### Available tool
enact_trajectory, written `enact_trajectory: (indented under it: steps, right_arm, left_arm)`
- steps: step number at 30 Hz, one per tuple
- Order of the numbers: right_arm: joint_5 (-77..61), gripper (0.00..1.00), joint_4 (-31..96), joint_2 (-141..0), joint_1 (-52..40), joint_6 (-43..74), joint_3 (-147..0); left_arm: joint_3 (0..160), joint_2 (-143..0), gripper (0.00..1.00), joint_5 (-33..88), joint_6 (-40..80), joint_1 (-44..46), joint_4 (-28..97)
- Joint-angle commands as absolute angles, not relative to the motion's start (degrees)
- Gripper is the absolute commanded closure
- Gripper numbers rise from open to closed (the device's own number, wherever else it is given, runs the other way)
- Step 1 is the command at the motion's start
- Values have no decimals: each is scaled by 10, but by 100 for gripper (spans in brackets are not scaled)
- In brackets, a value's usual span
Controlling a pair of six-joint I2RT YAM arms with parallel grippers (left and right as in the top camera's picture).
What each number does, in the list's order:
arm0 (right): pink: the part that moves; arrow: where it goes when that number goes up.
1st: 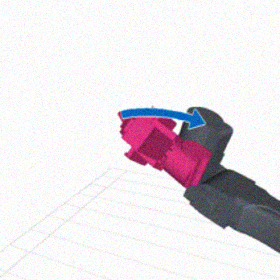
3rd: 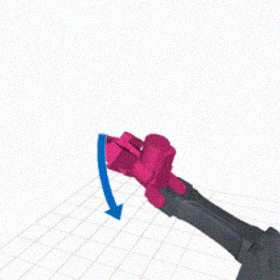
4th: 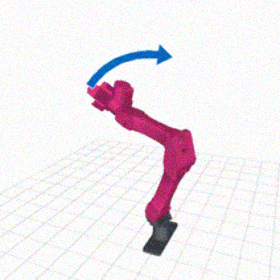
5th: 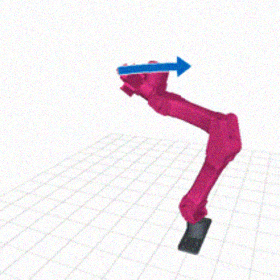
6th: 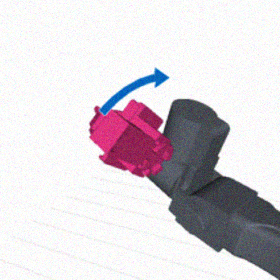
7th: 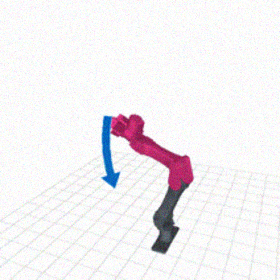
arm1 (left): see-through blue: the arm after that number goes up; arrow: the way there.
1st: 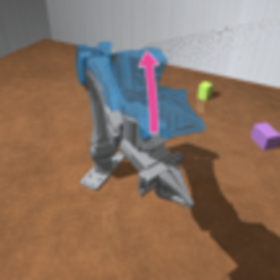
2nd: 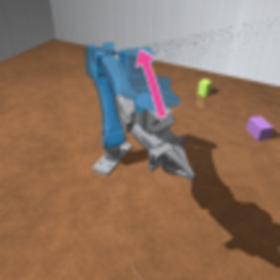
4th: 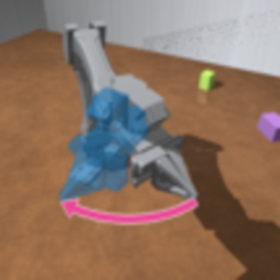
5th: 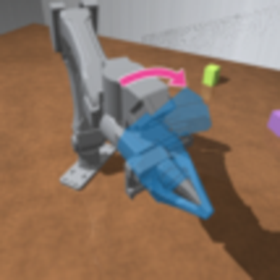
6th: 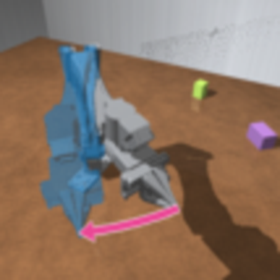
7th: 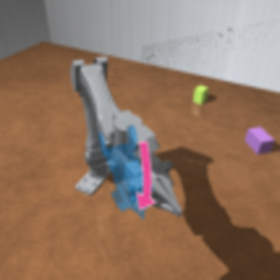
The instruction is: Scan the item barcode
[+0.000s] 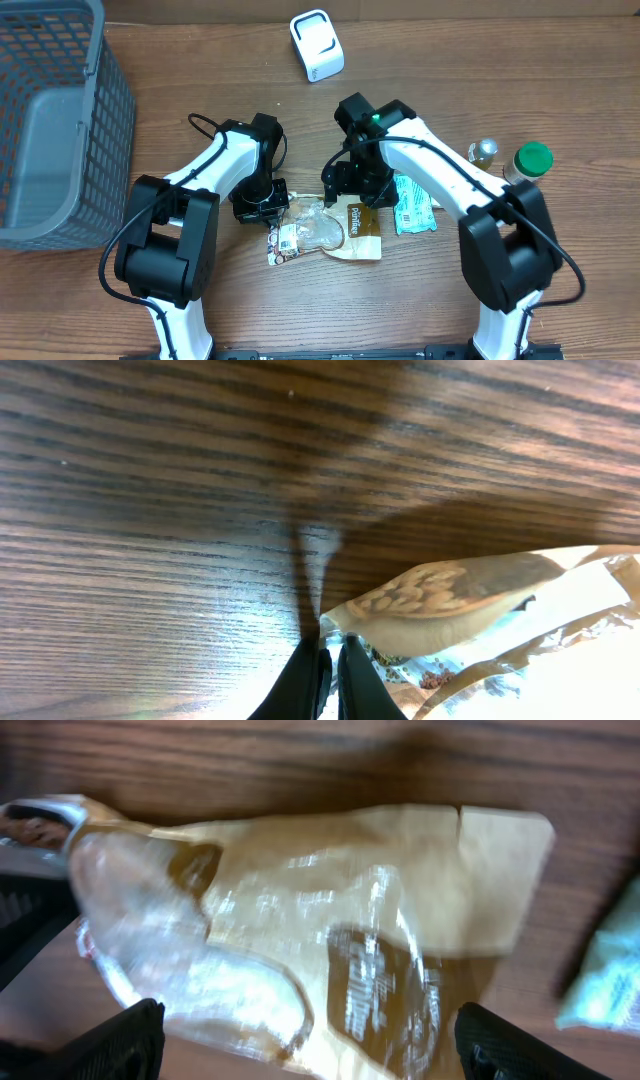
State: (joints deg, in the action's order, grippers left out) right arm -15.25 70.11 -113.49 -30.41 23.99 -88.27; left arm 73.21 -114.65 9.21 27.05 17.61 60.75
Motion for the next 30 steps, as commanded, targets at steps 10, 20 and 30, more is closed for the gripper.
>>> enact_trajectory:
  steps: [10, 20, 30]
  right_arm:
    - [-166, 16, 609, -1112, -319, 288, -807]
    - [-142, 16, 471, -1112, -322, 333, -693]
    - [-272, 17, 388, -1112, -322, 348, -678]
  left_arm:
    - [724, -1146, 96, 88, 268, 178, 599]
    - [724, -1146, 96, 88, 268, 178, 600]
    - [724, -1146, 96, 88, 268, 178, 599]
